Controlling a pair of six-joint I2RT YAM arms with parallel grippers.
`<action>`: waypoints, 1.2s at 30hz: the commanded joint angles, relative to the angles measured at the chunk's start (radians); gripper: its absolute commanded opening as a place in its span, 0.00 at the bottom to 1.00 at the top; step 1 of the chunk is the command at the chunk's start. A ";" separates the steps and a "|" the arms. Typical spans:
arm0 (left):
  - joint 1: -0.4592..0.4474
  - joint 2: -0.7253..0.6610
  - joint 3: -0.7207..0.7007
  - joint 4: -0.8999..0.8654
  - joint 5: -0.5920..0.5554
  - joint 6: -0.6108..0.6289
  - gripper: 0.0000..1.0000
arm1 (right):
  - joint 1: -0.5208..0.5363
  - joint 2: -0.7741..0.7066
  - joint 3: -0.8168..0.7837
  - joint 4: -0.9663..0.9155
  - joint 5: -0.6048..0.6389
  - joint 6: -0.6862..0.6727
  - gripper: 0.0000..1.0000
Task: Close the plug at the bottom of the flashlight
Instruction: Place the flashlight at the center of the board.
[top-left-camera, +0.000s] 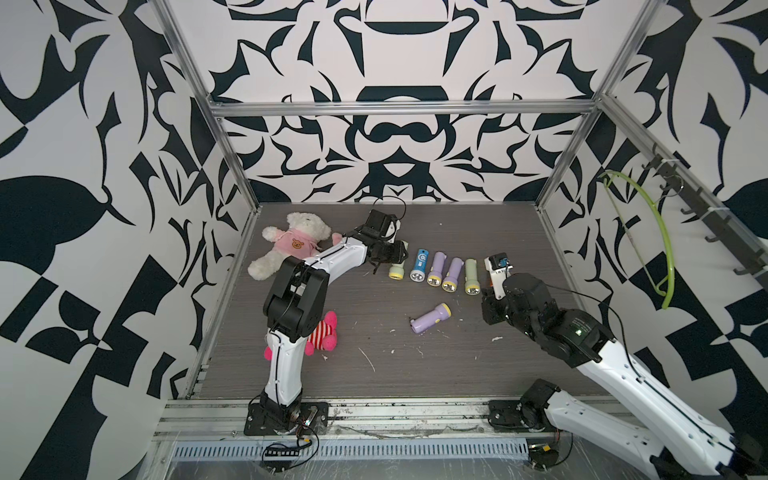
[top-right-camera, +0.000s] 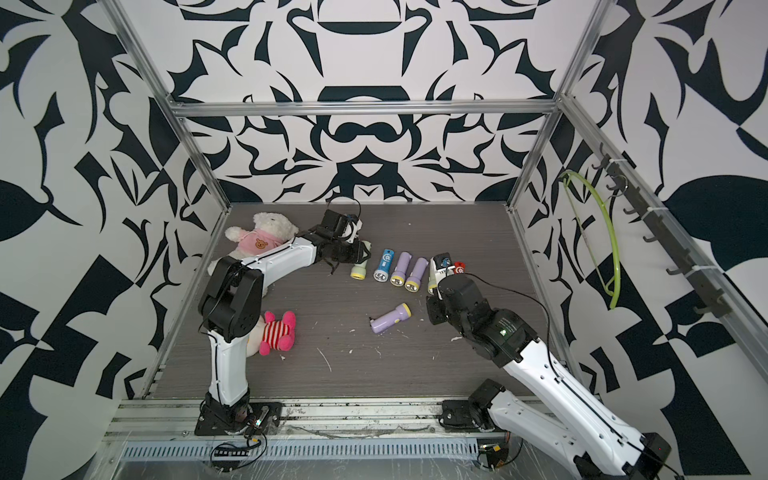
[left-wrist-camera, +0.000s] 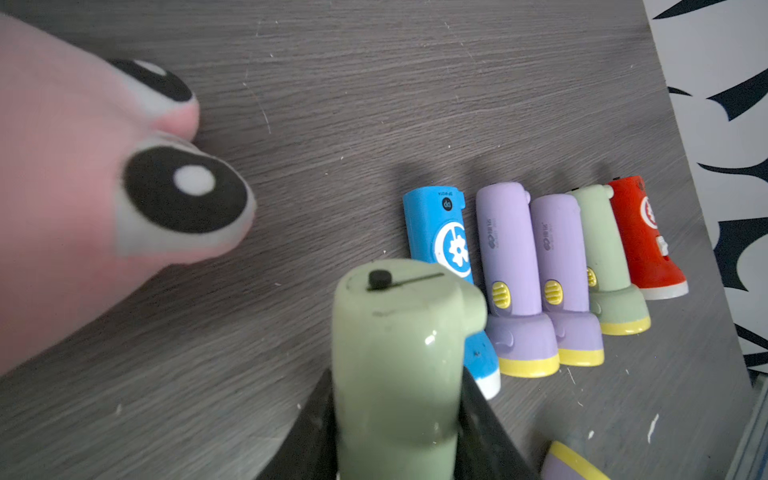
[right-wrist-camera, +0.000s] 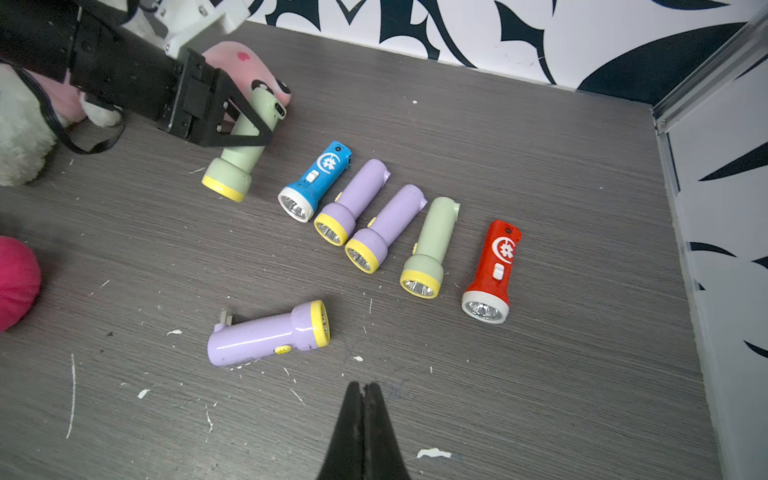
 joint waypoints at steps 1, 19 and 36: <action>-0.002 0.032 0.044 -0.052 -0.001 0.009 0.04 | 0.004 0.021 0.002 0.003 0.050 0.023 0.01; -0.021 0.217 0.254 -0.192 -0.042 0.004 0.30 | 0.004 0.036 -0.010 0.001 0.085 0.039 0.00; -0.022 0.230 0.246 -0.208 -0.060 -0.015 0.47 | 0.004 0.059 -0.015 0.016 0.085 0.033 0.00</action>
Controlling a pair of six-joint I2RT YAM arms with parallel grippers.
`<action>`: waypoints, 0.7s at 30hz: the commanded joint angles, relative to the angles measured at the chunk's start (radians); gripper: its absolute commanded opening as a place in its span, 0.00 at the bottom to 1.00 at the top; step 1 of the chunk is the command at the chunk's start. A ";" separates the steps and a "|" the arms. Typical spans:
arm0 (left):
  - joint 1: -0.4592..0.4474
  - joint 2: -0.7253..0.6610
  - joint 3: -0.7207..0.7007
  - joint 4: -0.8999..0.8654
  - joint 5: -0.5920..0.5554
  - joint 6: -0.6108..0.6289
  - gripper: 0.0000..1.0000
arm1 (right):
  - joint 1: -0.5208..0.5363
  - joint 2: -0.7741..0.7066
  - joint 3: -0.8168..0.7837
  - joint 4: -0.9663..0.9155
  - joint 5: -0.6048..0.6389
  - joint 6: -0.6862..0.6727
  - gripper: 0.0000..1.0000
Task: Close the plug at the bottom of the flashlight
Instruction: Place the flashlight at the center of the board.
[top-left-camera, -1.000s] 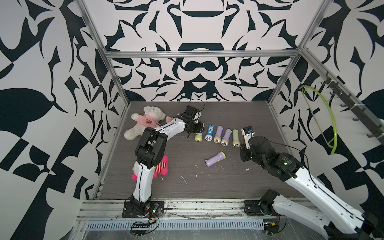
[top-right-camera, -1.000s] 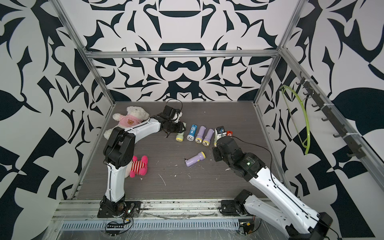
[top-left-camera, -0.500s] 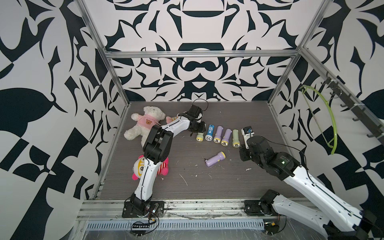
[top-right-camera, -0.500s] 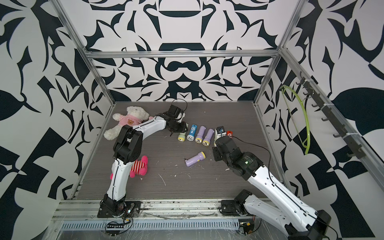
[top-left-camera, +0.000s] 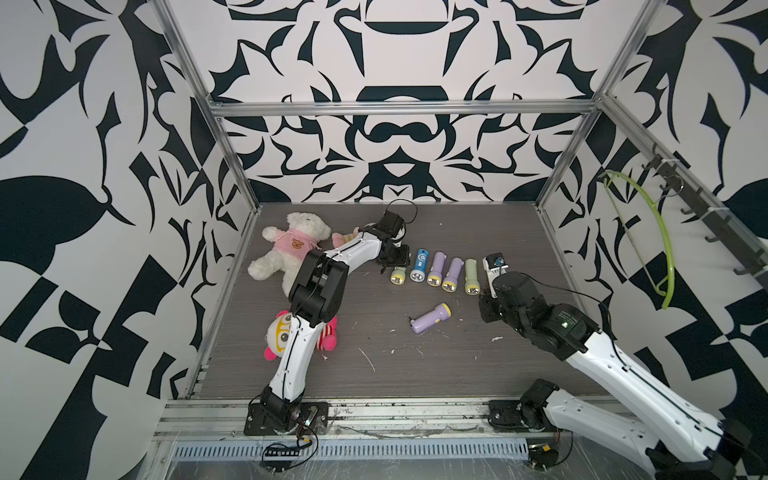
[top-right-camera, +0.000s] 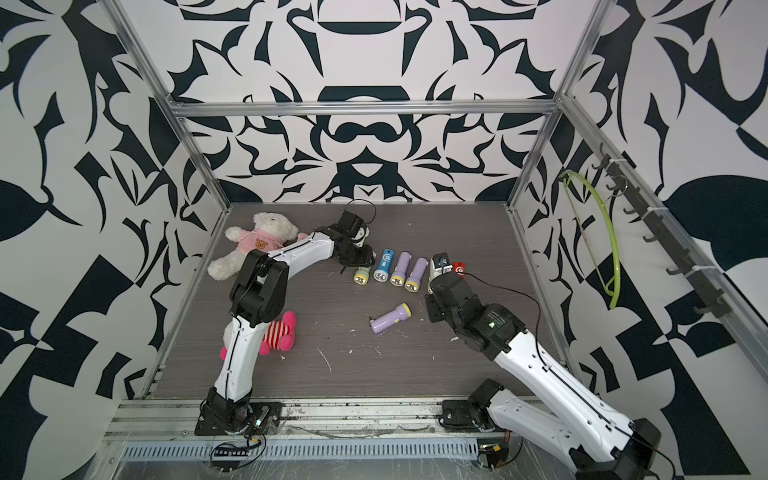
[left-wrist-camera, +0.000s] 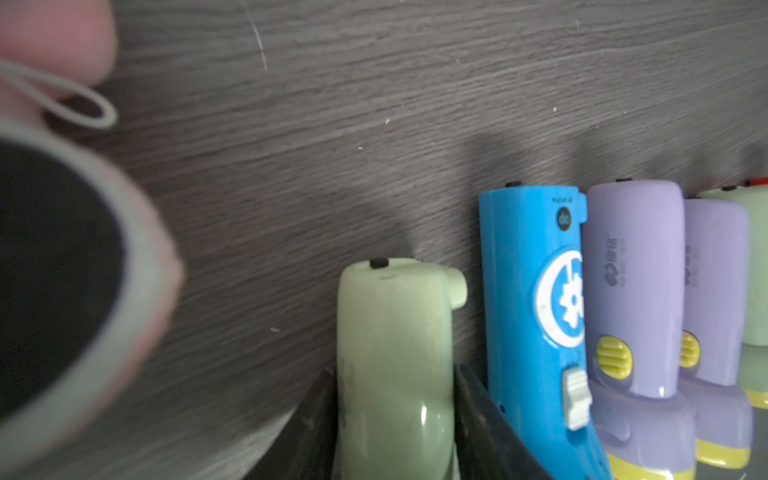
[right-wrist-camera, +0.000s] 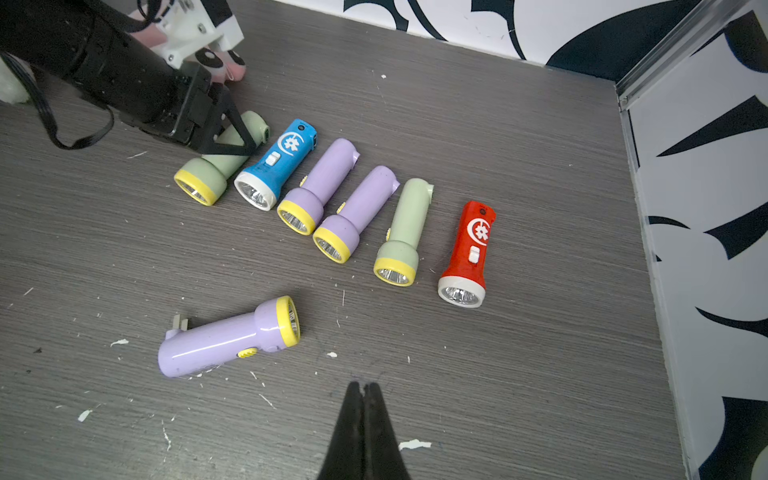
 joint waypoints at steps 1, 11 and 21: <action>-0.002 0.006 0.000 -0.010 0.004 -0.003 0.47 | 0.004 -0.002 0.000 0.019 0.016 0.011 0.00; -0.006 -0.098 -0.070 0.043 -0.041 -0.018 0.47 | 0.004 -0.004 0.005 0.004 0.003 0.023 0.00; -0.005 -0.352 -0.267 0.153 -0.094 -0.015 0.47 | 0.004 0.011 0.011 -0.020 -0.047 0.082 0.00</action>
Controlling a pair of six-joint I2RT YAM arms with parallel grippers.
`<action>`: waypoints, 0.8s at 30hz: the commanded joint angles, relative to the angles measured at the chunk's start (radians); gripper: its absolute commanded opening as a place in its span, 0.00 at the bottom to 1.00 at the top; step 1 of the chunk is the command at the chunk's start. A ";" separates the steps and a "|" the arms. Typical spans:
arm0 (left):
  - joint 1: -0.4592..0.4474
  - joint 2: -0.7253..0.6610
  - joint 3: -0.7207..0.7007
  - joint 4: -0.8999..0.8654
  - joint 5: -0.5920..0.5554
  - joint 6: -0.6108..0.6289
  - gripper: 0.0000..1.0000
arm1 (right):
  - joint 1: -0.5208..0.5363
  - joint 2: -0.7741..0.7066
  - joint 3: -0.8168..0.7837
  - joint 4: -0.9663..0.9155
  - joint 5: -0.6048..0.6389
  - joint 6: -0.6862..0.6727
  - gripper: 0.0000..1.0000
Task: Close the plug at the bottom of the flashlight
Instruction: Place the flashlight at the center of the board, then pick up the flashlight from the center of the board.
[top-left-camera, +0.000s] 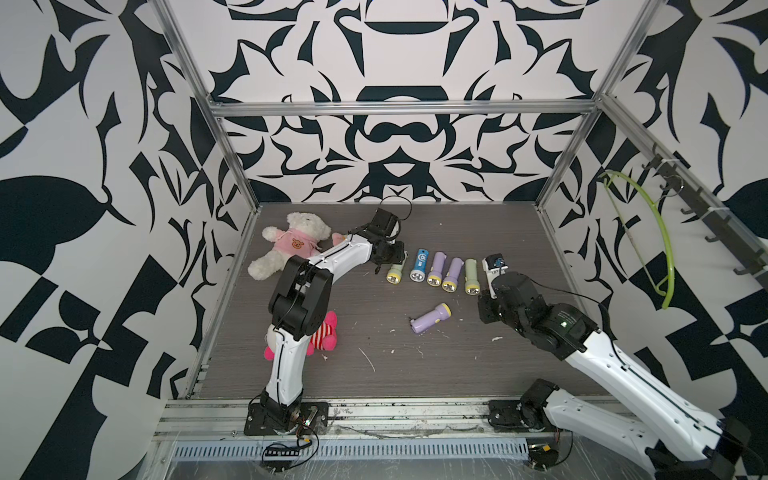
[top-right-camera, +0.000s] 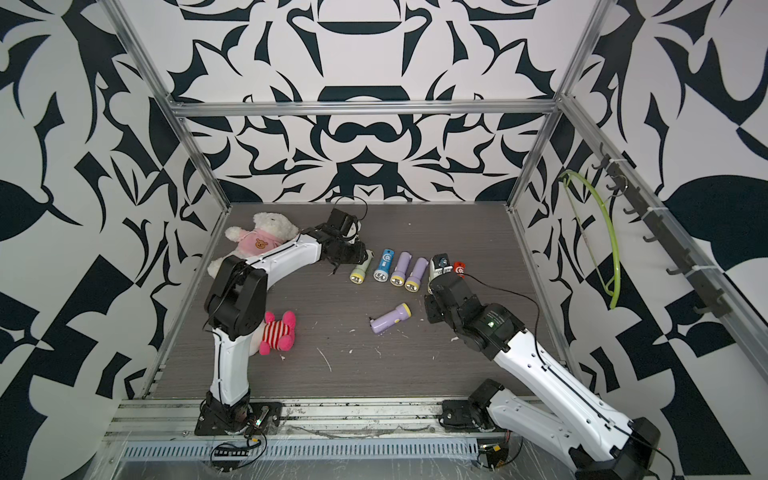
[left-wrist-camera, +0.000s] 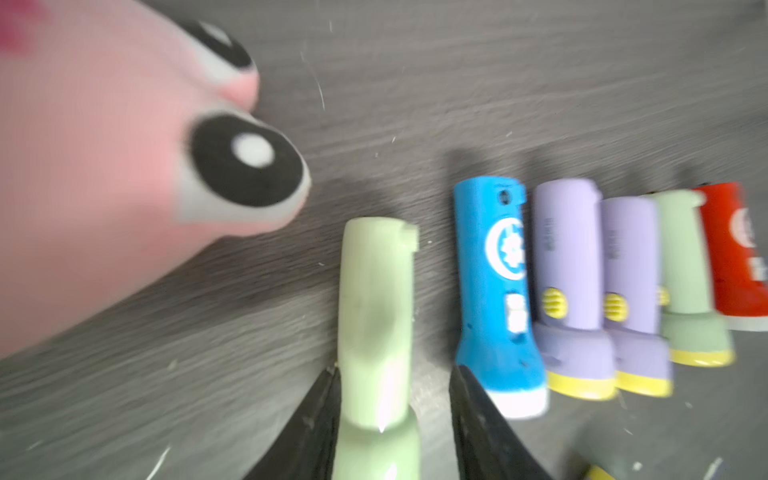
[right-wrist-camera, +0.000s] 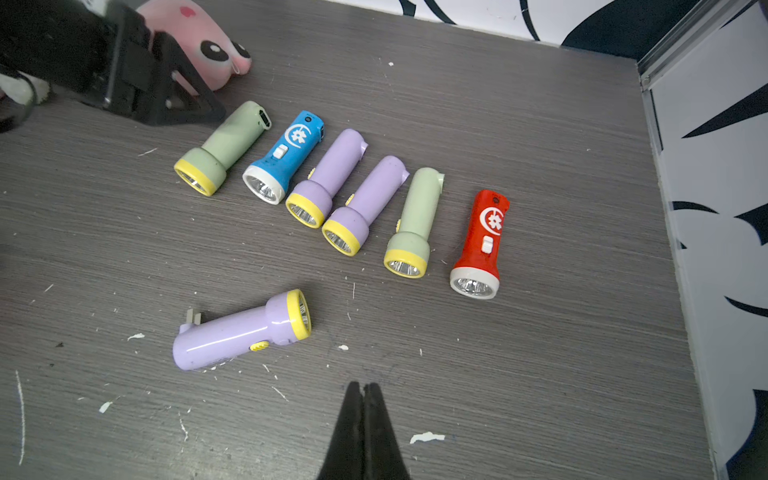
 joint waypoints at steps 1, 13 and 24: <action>-0.006 -0.116 -0.078 0.067 -0.006 -0.006 0.46 | 0.004 0.018 0.013 -0.011 0.015 0.058 0.02; -0.225 -0.404 -0.513 0.261 0.092 -0.093 0.38 | 0.005 0.283 0.027 0.134 -0.197 0.023 0.00; -0.472 -0.491 -0.706 0.360 0.012 -0.244 0.26 | 0.005 0.484 0.034 0.275 -0.248 0.001 0.00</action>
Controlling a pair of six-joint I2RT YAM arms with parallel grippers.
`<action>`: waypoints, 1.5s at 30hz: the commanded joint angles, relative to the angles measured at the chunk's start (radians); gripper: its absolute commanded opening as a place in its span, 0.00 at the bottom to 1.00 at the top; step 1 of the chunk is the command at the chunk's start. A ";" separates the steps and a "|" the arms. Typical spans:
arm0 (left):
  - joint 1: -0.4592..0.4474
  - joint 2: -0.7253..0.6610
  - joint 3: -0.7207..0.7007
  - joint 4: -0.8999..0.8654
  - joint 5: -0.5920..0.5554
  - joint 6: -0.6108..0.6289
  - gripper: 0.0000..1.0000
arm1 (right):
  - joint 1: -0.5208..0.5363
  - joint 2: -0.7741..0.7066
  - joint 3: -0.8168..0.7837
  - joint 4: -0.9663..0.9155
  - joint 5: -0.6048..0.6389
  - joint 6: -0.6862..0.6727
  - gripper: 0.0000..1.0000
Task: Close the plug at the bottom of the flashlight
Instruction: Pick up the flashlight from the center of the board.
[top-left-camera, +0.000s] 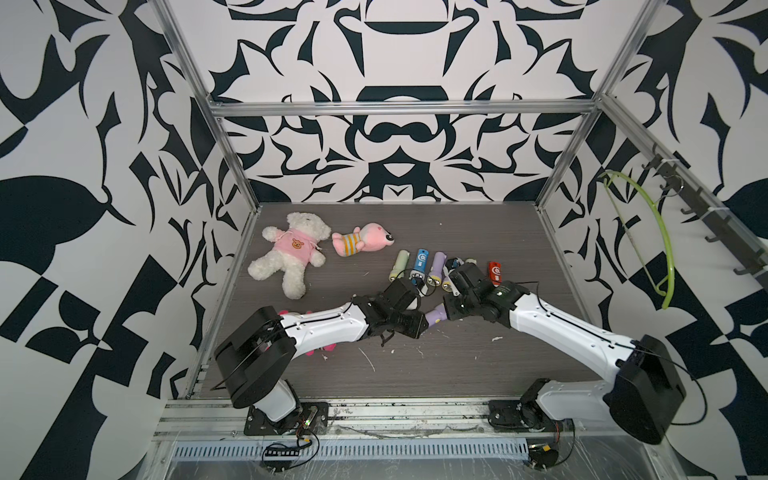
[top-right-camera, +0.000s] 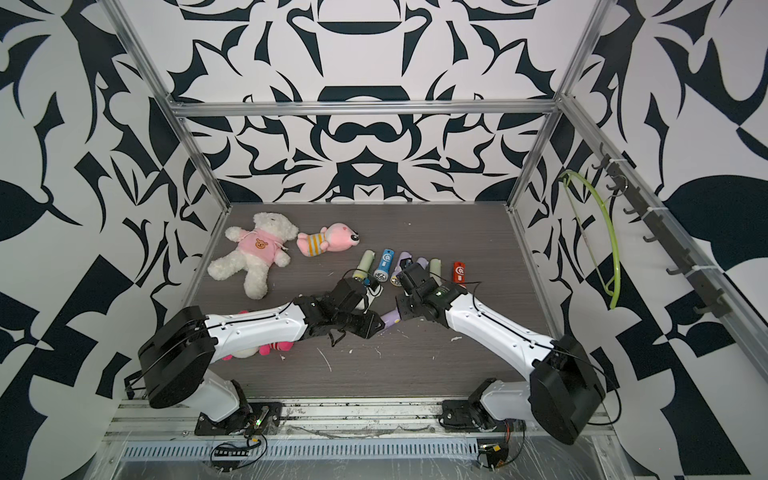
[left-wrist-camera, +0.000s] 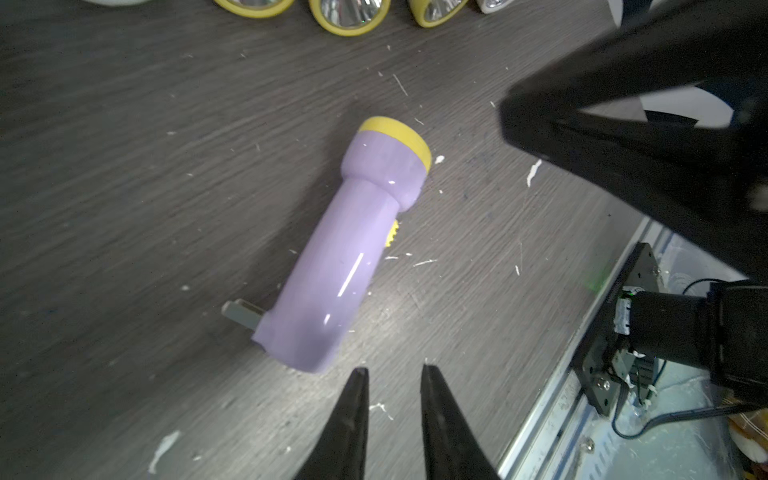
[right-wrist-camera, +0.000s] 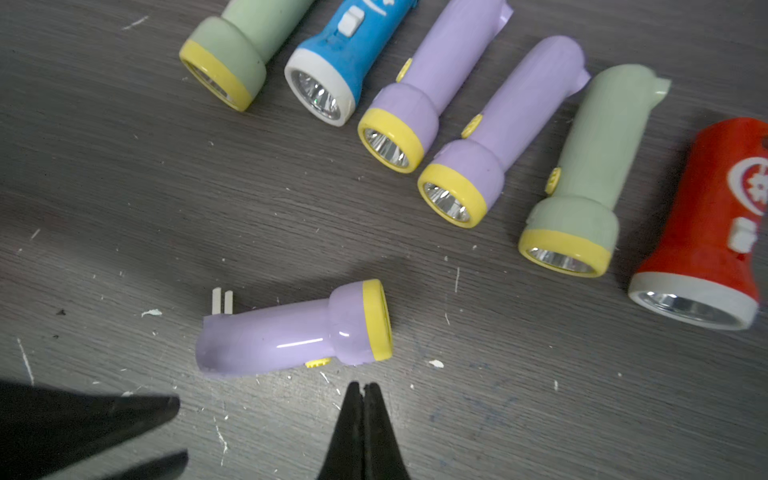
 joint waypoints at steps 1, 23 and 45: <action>-0.050 -0.038 -0.028 0.055 -0.045 -0.067 0.26 | 0.005 0.061 0.042 0.073 -0.029 -0.021 0.00; -0.063 0.131 -0.124 0.247 -0.053 -0.233 0.29 | -0.016 0.288 0.054 0.137 -0.058 0.010 0.00; 0.110 0.083 -0.083 0.188 0.017 -0.167 0.31 | 0.271 0.218 0.008 0.087 -0.086 0.154 0.00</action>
